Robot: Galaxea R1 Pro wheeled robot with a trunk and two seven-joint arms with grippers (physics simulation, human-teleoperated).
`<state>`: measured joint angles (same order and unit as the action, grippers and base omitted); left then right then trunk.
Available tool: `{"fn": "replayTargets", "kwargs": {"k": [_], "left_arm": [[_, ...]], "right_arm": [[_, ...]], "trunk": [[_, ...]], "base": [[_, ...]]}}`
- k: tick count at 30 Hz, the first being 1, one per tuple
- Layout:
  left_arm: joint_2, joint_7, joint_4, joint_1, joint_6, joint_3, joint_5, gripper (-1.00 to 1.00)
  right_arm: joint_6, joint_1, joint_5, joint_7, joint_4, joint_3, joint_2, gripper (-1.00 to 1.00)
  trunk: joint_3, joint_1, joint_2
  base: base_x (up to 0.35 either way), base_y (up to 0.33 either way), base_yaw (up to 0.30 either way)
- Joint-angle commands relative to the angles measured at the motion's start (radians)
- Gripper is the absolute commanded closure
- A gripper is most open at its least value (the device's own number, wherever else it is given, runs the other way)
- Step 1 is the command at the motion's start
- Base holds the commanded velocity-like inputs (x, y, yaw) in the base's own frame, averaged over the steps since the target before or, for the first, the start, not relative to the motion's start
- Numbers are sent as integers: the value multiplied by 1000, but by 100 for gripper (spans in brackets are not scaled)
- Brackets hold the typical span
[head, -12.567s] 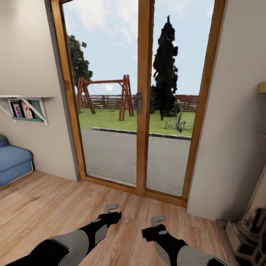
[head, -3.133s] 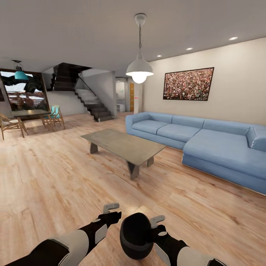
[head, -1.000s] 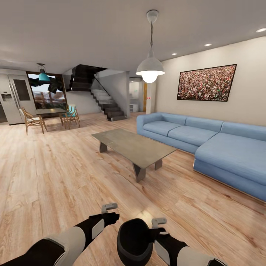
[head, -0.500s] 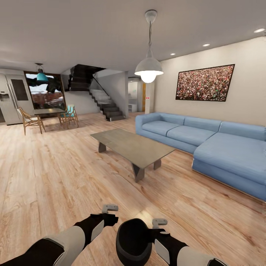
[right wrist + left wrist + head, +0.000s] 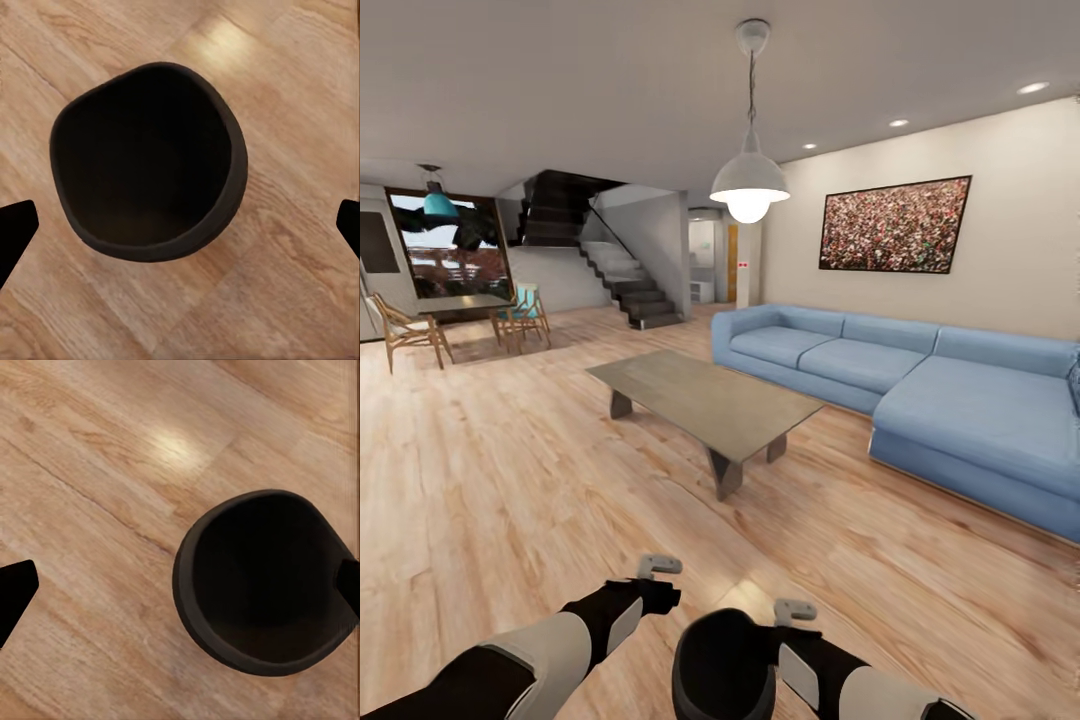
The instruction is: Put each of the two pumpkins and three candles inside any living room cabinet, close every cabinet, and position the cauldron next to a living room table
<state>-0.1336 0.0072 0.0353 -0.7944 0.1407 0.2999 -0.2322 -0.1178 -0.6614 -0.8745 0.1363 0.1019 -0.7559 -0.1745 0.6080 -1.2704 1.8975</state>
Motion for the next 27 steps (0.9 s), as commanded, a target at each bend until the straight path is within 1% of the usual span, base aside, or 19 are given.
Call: {"fn": "replayTargets", "kwargs": {"k": [1, 4, 9, 15, 22, 23, 24, 27], "left_arm": [[0, 1, 1, 0, 5, 8, -10, -100], [-1, 1, -1, 0, 5, 8, -10, -100], [-4, -7, -2, 0, 6, 8, -8, -100], [-8, -19, -4, 0, 8, 8, -5, -100], [-15, -65, -6, 0, 8, 8, -4, -100], [-22, -77, -6, 0, 8, 8, 10, -100], [-31, -79, -6, 0, 8, 8, 32, -100], [-39, -82, -5, 0, 22, 8, 79, -100]], "right_arm": [[-5, -1, -18, 6, 1, -8, 0, -100], [-5, -1, -31, 6, 1, -8, 0, -100], [-5, -1, -39, 15, 1, -8, 0, -100], [-6, -1, -38, 14, 2, -8, 0, -100], [-32, -1, -41, 15, 2, -8, 0, -100], [-46, -1, -41, 15, 2, -8, 4, -100], [-49, -1, -41, 15, 2, -8, 9, -100], [-51, -1, -41, 17, 2, -8, 14, -100]], "trunk": [[1, 0, 1], [1, 0, 1], [1, 0, 1], [1, 0, 1], [1, 0, 1], [1, 0, 1], [1, 0, 1], [10, -11, 22]], "base": [[9, 47, -99], [5, 161, -54], [5, 223, -11], [2, 30, -1], [0, 1, 0], [0, 0, 0], [0, 0, -53], [0, 0, -167]]}}
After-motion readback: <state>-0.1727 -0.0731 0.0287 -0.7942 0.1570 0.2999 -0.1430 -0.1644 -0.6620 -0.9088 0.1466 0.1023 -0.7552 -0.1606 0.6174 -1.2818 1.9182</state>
